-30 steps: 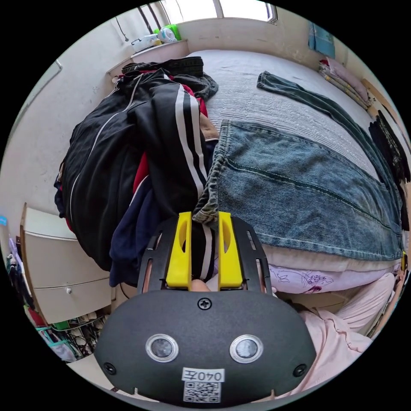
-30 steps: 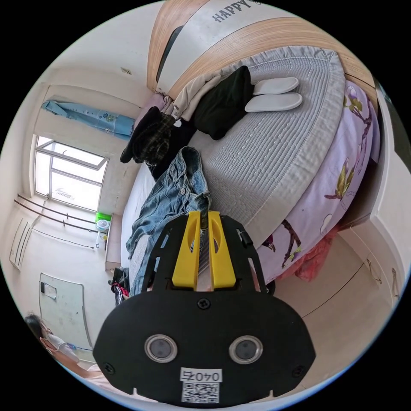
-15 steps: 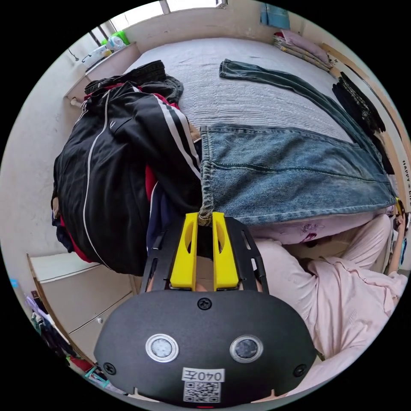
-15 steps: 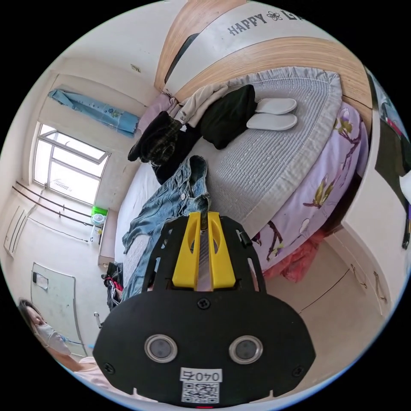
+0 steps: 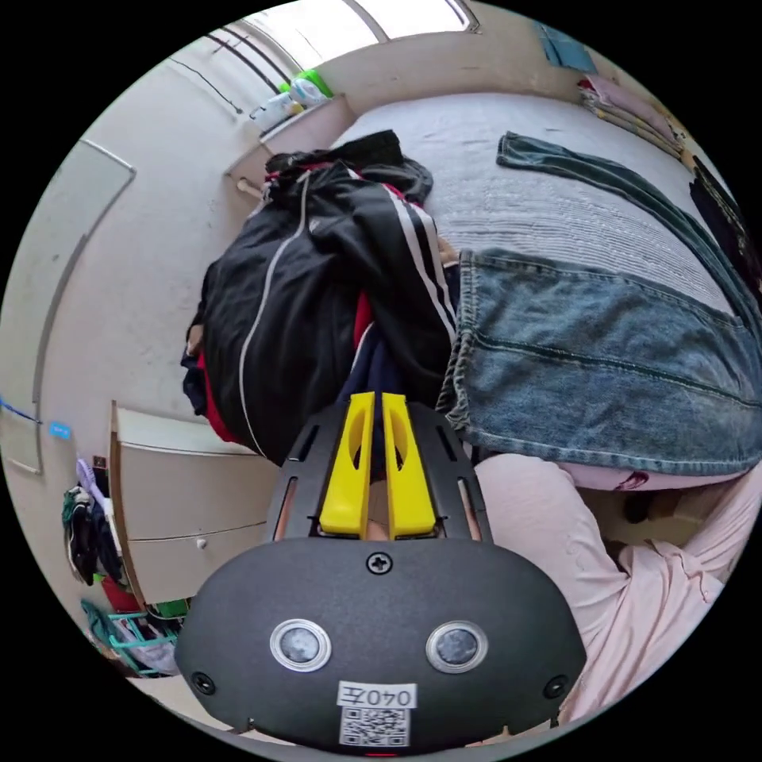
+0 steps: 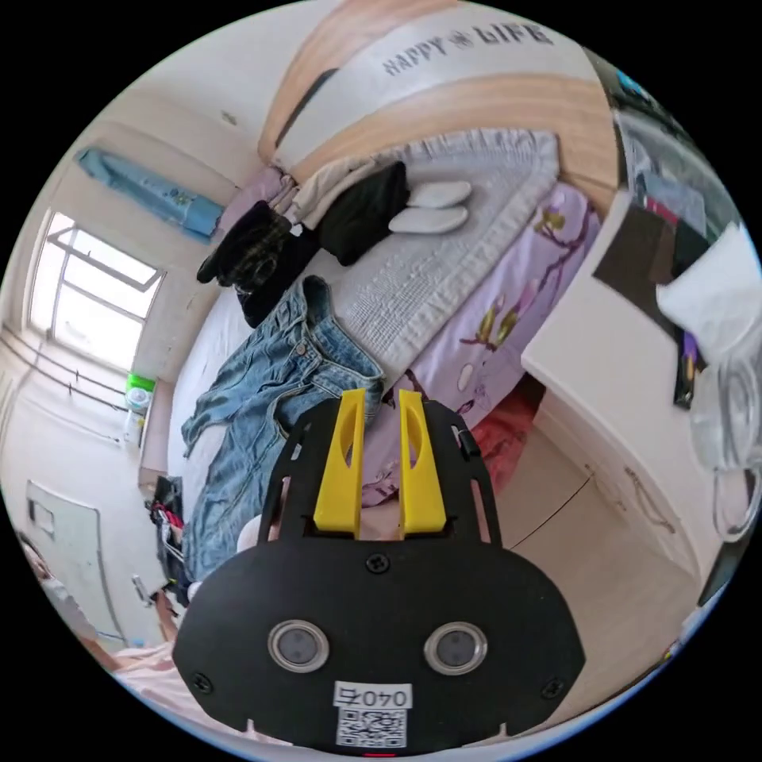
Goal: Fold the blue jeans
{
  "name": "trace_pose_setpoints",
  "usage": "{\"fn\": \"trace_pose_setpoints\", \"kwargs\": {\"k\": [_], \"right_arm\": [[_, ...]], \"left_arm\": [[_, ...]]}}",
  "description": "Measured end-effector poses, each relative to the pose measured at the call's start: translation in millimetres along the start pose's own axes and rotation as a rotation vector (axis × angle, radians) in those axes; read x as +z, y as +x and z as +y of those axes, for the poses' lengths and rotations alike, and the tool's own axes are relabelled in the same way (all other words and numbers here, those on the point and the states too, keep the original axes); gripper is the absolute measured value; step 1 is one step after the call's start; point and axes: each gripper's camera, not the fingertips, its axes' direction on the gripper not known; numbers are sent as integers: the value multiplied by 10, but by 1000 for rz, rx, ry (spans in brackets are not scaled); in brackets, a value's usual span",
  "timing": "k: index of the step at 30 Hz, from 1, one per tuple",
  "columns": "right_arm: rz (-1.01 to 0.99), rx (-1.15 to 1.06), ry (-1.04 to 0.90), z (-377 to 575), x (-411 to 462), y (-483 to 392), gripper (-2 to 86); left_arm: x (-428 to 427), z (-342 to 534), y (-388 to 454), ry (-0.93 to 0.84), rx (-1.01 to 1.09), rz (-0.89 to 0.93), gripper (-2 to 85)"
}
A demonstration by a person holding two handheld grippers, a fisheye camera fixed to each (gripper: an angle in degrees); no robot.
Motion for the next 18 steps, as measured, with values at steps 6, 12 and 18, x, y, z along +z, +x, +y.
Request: {"fn": "trace_pose_setpoints", "kwargs": {"k": [6, 12, 18], "right_arm": [[63, -322, -132, 19, 435, -1123, -7], [343, -299, -233, -50, 817, -1369, -7], [295, -489, 37, -717, 515, -2294, 62]], "left_arm": [[-83, -390, 1044, 92, 260, 186, -9], [294, -702, 1574, 15, 296, 64, -9], [-232, -1184, 1965, 219, 362, 172, -9]]}}
